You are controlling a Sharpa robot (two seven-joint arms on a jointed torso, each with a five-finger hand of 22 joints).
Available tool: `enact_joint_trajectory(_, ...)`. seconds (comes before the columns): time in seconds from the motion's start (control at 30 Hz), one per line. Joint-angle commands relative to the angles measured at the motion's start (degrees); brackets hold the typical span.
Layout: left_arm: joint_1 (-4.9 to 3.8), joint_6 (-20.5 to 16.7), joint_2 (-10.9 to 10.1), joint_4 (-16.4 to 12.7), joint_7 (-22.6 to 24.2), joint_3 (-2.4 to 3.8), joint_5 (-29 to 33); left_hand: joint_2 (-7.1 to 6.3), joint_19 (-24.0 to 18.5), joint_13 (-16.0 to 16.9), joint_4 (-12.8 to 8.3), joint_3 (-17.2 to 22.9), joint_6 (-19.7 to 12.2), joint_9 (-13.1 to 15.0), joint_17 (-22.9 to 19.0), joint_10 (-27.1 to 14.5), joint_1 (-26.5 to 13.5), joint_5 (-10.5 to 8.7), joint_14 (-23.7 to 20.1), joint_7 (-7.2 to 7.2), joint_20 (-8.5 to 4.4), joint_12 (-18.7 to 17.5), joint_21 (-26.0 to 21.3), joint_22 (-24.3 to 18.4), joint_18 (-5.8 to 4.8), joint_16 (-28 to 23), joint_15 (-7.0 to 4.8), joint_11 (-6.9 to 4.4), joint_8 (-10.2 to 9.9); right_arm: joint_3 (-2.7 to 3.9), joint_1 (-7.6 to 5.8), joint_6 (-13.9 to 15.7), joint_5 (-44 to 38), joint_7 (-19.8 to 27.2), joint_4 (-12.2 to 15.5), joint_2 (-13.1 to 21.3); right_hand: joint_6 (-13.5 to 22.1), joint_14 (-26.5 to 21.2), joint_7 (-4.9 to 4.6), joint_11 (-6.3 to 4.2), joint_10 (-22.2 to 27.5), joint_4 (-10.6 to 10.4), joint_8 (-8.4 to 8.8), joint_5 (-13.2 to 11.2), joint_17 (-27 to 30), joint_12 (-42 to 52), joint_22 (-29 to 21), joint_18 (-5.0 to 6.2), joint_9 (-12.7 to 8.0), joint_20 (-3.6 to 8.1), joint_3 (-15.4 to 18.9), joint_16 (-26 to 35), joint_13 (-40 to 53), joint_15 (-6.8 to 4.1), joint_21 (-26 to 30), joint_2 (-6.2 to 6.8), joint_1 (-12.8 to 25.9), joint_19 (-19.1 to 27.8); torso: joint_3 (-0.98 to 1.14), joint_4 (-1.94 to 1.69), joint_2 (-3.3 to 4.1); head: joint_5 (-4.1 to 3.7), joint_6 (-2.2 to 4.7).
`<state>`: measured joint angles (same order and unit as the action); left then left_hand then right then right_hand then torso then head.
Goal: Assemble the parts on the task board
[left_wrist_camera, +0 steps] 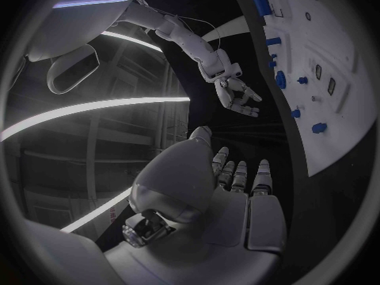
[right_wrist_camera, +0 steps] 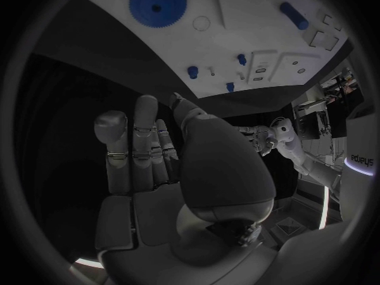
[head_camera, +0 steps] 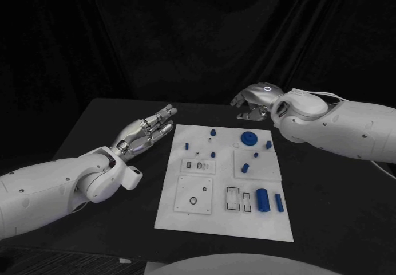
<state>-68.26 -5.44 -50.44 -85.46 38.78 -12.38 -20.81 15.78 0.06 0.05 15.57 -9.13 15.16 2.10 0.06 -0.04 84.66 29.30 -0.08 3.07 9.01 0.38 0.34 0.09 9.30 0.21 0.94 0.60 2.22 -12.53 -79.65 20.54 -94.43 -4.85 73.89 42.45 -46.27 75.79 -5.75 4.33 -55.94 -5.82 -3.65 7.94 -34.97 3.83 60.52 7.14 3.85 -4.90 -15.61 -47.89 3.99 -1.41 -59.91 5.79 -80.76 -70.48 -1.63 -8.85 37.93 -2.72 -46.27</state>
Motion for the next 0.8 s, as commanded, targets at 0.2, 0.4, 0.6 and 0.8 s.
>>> enact_joint_trajectory(0.2,0.0,0.5,0.1,0.05,4.3,0.05,0.0,-0.03,-0.06,-0.05,-0.11,0.39,0.34,0.05,-0.06,0.04,0.72,0.25,0.08,-0.13,0.31,-0.38,-0.34,-0.09,1.04,-0.21,0.43,0.39,0.22,-0.34,0.91,-3.68,-0.18,-3.6,3.42,4.88,-1.47,-2.54,0.69,-0.4,-4.3,0.48,-0.21,0.81,2.23,1.78,-4.0,1.33,0.17,-0.02,-0.32,2.76,0.64,-0.03,5.85,-0.87,-1.64,3.61,-0.08,0.14,-0.07,-0.26,-0.16)
enact_joint_trajectory(0.4,0.04,-0.58,0.0,-0.07,4.13,0.05,0.0,-0.06,-0.06,-0.05,-0.19,0.54,0.42,0.05,-0.06,0.04,0.78,0.28,0.08,-0.05,0.42,-0.38,-0.34,-0.09,1.04,-0.21,0.59,0.49,0.24,-0.43,3.1,-5.28,-0.18,-3.01,2.58,6.28,-4.49,-3.11,1.72,-4.05,-4.57,0.78,-0.3,-0.11,3.81,30.92,-12.01,2.59,0.83,0.61,3.76,6.61,24.84,-1.98,18.45,-0.52,-0.11,7.96,-0.19,0.04,-0.11,-0.65,-0.21)
enact_joint_trajectory(0.6,0.1,-0.74,0.04,0.01,3.91,0.04,0.0,-0.19,-0.06,-0.05,-0.24,0.87,0.5,0.03,-0.06,0.04,0.72,0.31,0.08,0.23,0.86,-0.38,-0.34,-0.09,1.06,-0.21,1.11,0.8,0.26,-0.45,4.46,-6.22,-0.18,-2.52,1.17,5.94,-4.72,11.55,1.38,-4.18,-31.09,-2.71,-0.28,-1.14,-49.07,84.27,11.95,-2.15,3.04,1.93,7.54,-37.36,83.21,-1.88,-7.57,-2.59,5.83,-6.3,-0.12,0.0,-0.07,-0.64,-0.39)
enact_joint_trajectory(0.8,0.14,-0.64,0.09,0.09,3.77,0.04,0.0,-0.17,-0.06,-0.05,-0.26,1.03,0.39,0.01,-0.06,0.04,0.71,0.32,0.08,0.33,1.04,-0.38,-0.34,-0.09,1.07,-0.21,1.29,0.92,0.23,-0.45,5.28,-6.33,-0.18,-2.64,0.6,5.51,-2.63,14.21,1.74,-4.57,-34.06,-3.19,-0.11,-0.63,-55.03,86.17,22.45,-4.25,4.63,2.19,9.45,-42.11,86.01,-2.4,-19.47,-3.32,7.94,-11.58,-0.15,-0.11,-0.07,-0.69,-0.51)
